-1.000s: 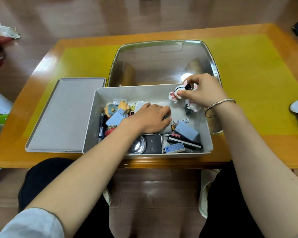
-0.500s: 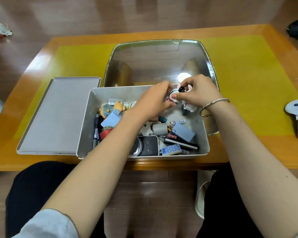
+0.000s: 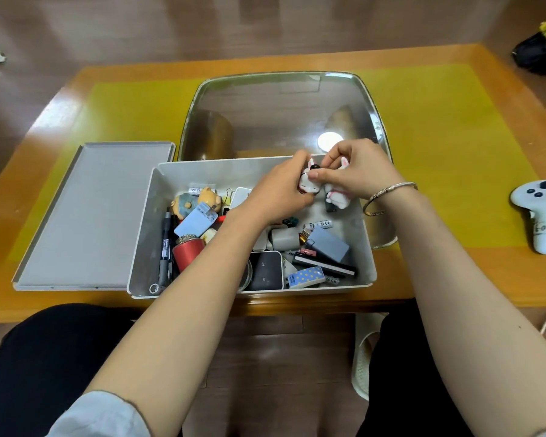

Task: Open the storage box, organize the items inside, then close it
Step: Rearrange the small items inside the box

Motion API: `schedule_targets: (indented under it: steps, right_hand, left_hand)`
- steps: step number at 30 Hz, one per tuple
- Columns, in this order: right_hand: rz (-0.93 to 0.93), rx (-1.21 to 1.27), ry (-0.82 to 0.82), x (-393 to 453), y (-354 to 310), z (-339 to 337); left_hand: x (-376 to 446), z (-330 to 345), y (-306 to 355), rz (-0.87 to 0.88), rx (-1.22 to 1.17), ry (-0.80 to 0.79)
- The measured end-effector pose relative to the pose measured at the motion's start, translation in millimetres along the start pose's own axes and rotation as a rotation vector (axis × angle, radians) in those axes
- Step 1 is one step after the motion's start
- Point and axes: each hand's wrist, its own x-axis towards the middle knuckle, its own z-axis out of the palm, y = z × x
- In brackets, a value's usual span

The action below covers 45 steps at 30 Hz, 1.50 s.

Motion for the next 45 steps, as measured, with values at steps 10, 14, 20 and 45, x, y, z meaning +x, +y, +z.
schedule_targets:
  steps: [10,14,20,45]
  right_hand:
    - [0.143,0.162,0.066,-2.2,2.5,-16.6]
    - [0.127,0.096,0.012,-2.9,1.5,-16.4]
    - [0.021,0.096,-0.007,-5.2,3.7,-18.3]
    - [-0.077,0.047,0.067,-0.7,8.8,-19.9]
  left_hand:
    - [1.3,1.9,-9.2,-0.031,0.227,0.038]
    - [2.3,5.5,-10.2,-0.015,0.317,0.066]
    - [-1.9,6.5,-13.4,-0.039,0.314,0.076]
    - [1.8,6.5,-11.4,-0.023,0.372,0.252]
